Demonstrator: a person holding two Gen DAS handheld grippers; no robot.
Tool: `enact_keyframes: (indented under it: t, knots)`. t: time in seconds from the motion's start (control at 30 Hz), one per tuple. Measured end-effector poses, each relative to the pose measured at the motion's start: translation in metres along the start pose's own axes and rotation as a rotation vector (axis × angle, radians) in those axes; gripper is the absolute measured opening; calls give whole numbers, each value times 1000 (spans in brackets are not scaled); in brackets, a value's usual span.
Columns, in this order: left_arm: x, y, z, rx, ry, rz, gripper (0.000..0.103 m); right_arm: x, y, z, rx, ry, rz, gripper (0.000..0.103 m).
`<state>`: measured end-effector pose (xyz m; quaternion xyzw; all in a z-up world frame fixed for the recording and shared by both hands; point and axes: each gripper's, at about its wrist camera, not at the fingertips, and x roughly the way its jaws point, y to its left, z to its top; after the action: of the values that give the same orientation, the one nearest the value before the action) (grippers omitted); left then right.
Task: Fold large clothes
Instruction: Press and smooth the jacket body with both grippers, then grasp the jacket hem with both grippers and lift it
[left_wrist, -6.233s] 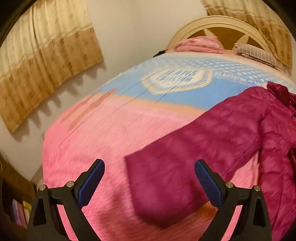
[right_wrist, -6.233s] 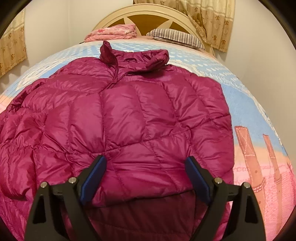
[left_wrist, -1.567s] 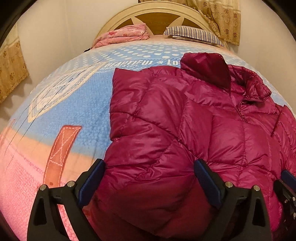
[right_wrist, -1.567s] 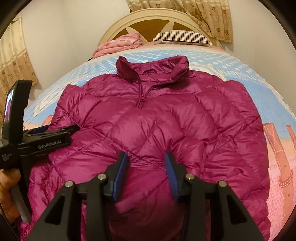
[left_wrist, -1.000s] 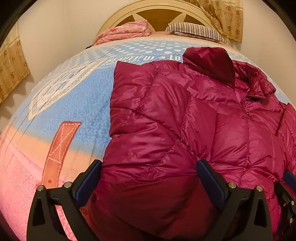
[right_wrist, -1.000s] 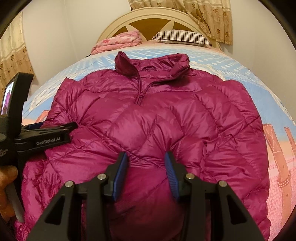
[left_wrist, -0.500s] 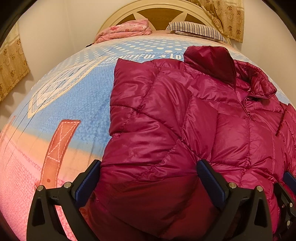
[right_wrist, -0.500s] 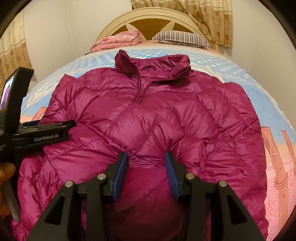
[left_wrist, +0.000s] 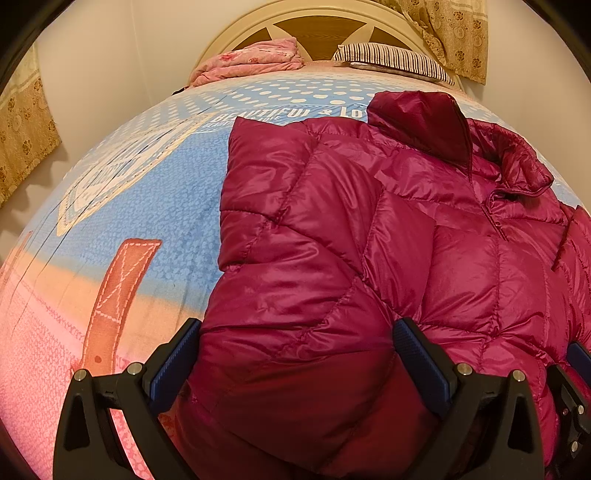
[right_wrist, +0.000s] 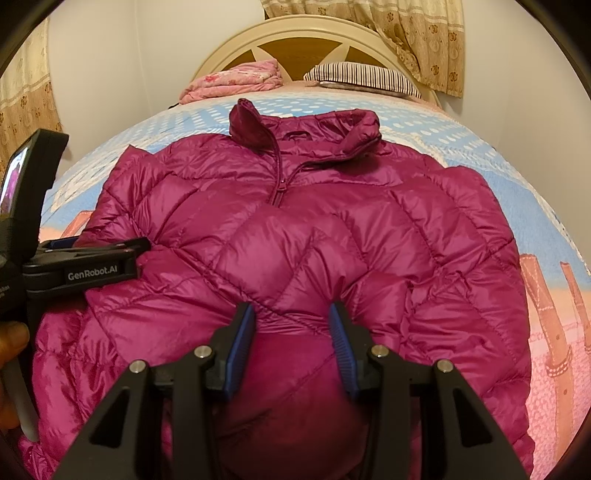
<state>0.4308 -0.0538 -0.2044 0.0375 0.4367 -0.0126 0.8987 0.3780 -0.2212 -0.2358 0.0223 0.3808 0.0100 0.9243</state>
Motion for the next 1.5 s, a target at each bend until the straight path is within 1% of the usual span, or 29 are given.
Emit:
enact_keyframes:
  t: [0.2, 0.27, 0.3, 0.33, 0.37, 0.4, 0.47, 0.5, 0.57, 0.63, 0.73, 0.8, 0.9, 0.97, 1.1, 1.17, 1.33, 1.43, 1.47, 1.5]
  knots:
    - [-1, 2, 1, -8, 9, -14, 102, 0, 2, 1, -13, 13, -2, 48]
    - [-6, 4, 3, -3, 16, 0, 102, -1, 4, 1, -21, 17, -5, 48]
    - [-13, 5, 5, -2, 18, 3, 102, -1, 5, 2, -24, 21, 2, 51]
    - [-20, 6, 7, 3, 2, 1, 102, -4, 3, 4, -25, 27, 19, 53]
    - [-32, 8, 10, 8, -30, 0, 102, -9, 1, 7, -21, 34, 39, 58]
    - [-45, 11, 17, 16, -62, -8, 102, -15, -2, 10, -14, 32, 57, 69]
    - [-62, 14, 30, 25, -103, -24, 102, -25, -6, 18, -6, 10, 72, 79]
    - [-69, 15, 40, 35, -117, -22, 102, -30, -10, 24, -7, -4, 72, 79]
    - [-71, 14, 57, 47, -113, -19, 102, -37, -21, 41, -9, -21, 73, 79]
    - [-65, 12, 79, 49, -84, -39, 102, -34, -33, 59, 6, -14, 76, 80]
    - [-51, 0, 106, 71, -77, -32, 102, -22, -54, 87, 33, -10, 60, 80]
    - [-40, -10, 124, 79, -74, -30, 102, -6, -66, 107, 34, -3, 41, 80]
    - [-23, -21, 154, 51, -66, -58, 102, 17, -80, 131, 37, -2, 19, 80]
    - [-11, -30, 171, 50, -59, -58, 102, 30, -92, 145, 48, 4, 19, 80]
    - [24, -50, 199, 51, -10, -72, 102, 55, -104, 175, 58, 15, 29, 80]
    - [40, -58, 207, 60, 17, -87, 102, 64, -106, 186, 50, 13, 27, 80]
    - [76, -79, 214, 129, 39, -35, 102, 93, -102, 207, -1, 34, 23, 80]
    - [90, -83, 212, 134, 44, -53, 102, 108, -99, 212, -38, 55, 9, 80]
    - [91, -84, 211, 143, 44, -53, 101, 111, -99, 212, -46, 57, 5, 79]
    - [92, -86, 210, 154, 39, -54, 97, 116, -99, 213, -59, 60, -8, 79]
